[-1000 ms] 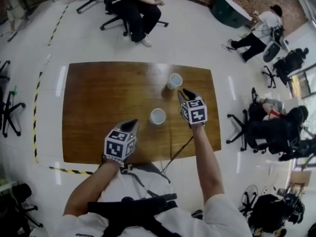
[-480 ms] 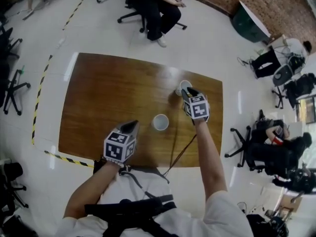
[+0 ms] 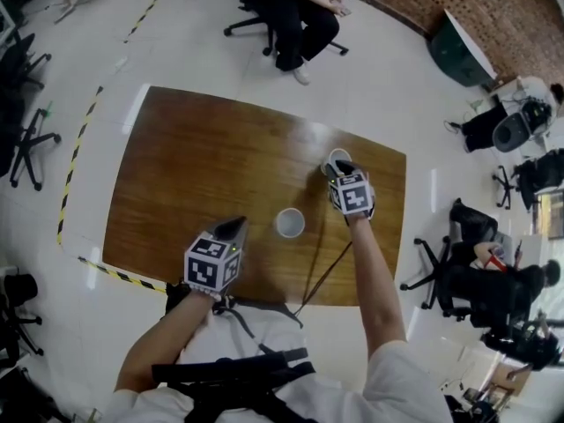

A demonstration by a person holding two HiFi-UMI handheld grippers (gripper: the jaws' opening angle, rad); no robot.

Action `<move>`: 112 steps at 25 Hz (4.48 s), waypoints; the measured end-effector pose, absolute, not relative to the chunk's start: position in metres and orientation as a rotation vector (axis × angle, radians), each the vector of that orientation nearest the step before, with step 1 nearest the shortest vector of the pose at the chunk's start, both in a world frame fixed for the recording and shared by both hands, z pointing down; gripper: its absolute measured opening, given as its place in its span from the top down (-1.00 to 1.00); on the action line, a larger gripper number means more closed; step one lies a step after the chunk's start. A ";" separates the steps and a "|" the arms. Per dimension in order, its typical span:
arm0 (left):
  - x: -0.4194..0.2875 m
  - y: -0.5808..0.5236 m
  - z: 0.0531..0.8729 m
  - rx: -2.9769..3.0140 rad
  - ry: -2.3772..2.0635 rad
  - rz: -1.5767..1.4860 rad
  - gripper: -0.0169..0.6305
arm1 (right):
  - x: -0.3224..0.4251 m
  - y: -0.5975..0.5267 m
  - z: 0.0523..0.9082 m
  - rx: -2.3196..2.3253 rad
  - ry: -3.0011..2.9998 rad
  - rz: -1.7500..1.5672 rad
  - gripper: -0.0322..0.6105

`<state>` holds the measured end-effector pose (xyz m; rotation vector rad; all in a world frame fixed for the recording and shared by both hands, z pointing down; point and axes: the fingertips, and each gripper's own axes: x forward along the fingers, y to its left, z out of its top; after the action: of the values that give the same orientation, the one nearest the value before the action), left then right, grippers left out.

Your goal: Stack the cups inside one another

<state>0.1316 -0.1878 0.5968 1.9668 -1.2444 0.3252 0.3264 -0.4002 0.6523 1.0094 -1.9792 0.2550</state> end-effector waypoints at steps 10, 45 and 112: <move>0.127 -0.181 0.601 1.941 -1.260 0.318 0.96 | 0.330 -0.401 0.669 0.987 -1.935 0.240 0.57; 0.112 -0.177 0.587 2.038 -1.156 0.367 0.96 | 0.330 -0.363 0.605 1.139 -1.980 0.207 0.80; 0.109 -0.169 0.555 2.183 -0.951 0.349 0.96 | 0.227 -0.187 0.606 0.940 -2.017 0.226 0.79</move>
<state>0.1095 -0.1694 0.5549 2.1835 -0.9510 0.3492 0.2267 -0.1866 0.6060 0.9401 -2.0170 0.2261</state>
